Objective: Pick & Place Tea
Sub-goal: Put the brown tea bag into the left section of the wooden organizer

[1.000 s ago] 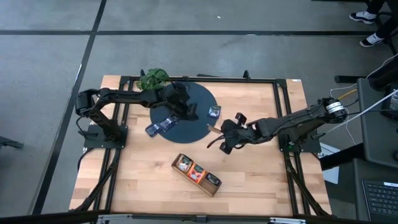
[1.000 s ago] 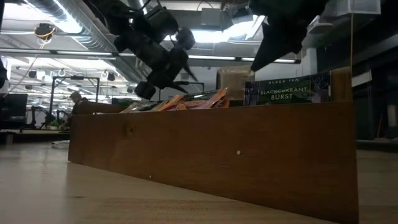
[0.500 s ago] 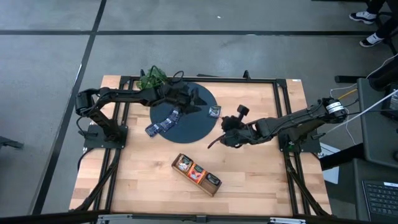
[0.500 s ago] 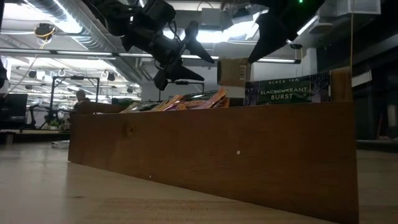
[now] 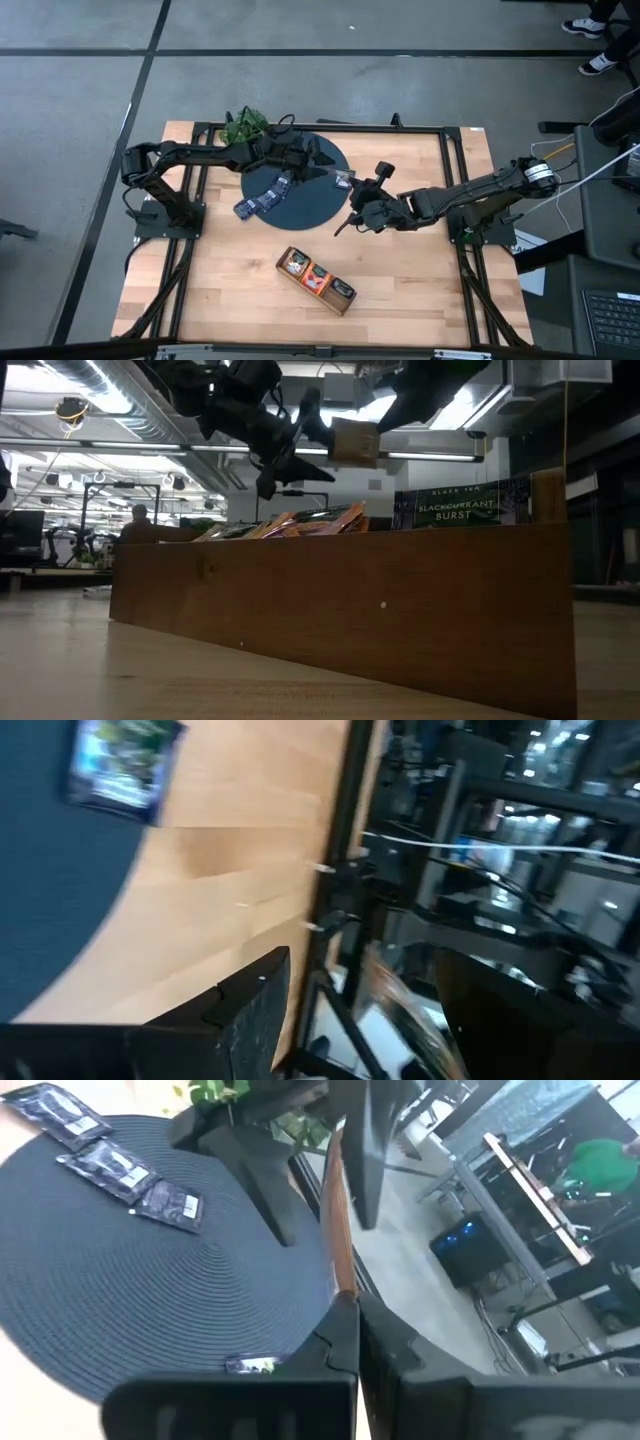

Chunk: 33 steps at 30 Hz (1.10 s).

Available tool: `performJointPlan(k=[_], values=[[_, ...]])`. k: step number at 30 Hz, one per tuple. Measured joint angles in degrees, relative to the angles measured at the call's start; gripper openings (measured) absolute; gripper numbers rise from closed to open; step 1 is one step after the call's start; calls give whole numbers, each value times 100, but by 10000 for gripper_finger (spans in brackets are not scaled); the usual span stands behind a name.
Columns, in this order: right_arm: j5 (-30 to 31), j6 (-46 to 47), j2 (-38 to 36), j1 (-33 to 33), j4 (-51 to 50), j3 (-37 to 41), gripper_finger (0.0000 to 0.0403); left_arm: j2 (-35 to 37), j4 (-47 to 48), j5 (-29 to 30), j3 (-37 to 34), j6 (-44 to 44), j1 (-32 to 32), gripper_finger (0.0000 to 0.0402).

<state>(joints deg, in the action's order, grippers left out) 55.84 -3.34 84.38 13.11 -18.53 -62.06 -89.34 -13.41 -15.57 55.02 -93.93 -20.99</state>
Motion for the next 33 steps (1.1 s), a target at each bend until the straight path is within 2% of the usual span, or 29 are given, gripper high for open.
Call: performJointPlan(k=[6, 14, 18, 28, 30, 33], values=[[-24, -66, 0, -122, 5, 0, 0, 0, -525, 26, 0, -135, 35, 242], [1, -316, 0, -149, 53, 2, 0, 0, -508, 57, 0, -41, 87, 227], [4, -319, 0, -154, 53, 2, 0, 0, -511, 70, 0, 4, 139, 181], [3, -311, 0, -202, 53, 2, 2, 0, -643, 92, 0, 172, 151, 29], [-49, -292, 0, -202, 49, 4, 9, 0, -640, 105, 0, 230, 151, 10], [-331, -195, -2, -202, 38, 7, 25, 0, -622, 106, 0, 328, 151, 8]])
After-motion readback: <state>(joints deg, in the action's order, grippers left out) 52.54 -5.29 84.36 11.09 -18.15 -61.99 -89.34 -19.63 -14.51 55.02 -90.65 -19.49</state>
